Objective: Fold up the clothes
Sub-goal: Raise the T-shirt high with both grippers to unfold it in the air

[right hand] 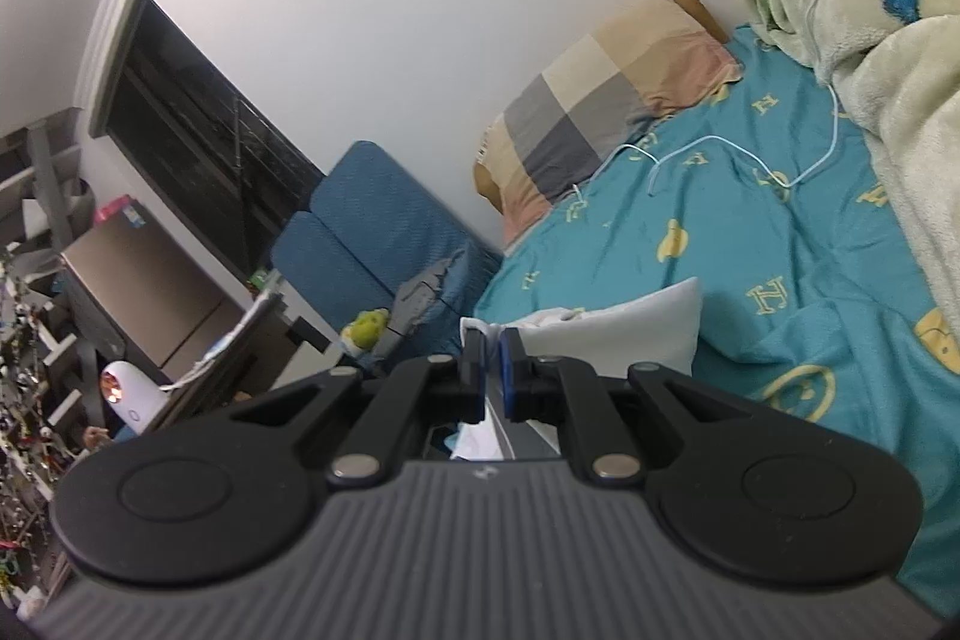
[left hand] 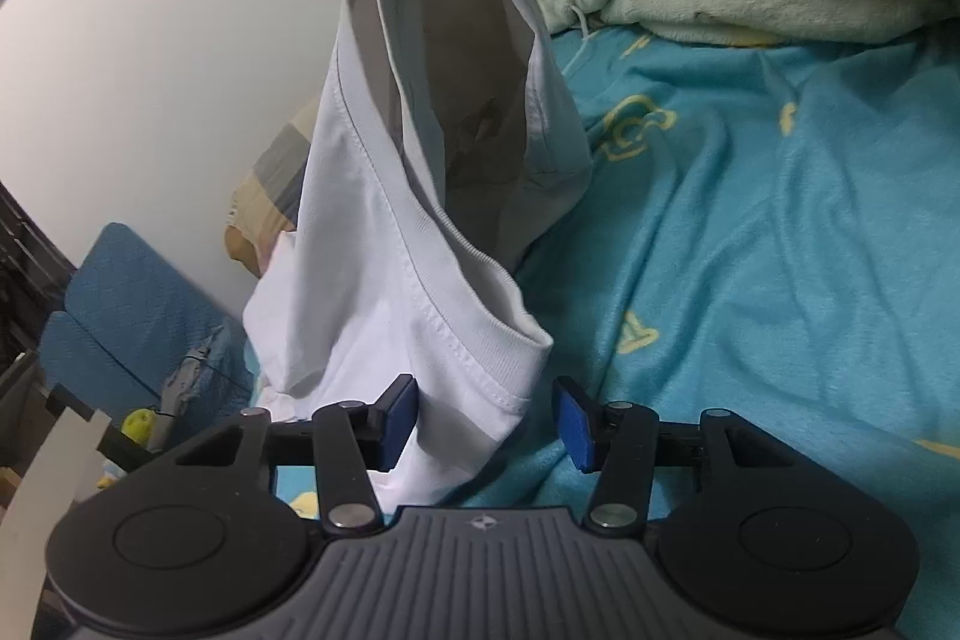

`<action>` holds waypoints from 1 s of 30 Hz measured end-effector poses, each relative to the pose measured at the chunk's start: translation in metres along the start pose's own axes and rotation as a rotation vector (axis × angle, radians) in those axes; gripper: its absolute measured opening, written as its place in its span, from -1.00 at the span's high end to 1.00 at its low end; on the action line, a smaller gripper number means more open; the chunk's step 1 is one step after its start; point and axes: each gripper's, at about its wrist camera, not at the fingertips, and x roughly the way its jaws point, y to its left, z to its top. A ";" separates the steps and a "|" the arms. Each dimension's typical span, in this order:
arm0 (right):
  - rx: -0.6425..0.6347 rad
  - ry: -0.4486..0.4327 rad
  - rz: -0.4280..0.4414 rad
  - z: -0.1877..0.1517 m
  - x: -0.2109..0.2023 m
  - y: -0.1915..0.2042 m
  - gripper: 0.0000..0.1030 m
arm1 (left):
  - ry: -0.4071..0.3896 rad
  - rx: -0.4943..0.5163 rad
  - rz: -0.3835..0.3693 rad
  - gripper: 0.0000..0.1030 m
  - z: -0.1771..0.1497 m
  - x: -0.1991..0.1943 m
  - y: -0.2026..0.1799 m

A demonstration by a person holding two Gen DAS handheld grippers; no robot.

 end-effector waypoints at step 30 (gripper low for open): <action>-0.550 -0.325 0.033 0.104 -0.157 0.259 0.87 | -0.622 -0.681 0.256 0.90 0.170 -0.340 0.356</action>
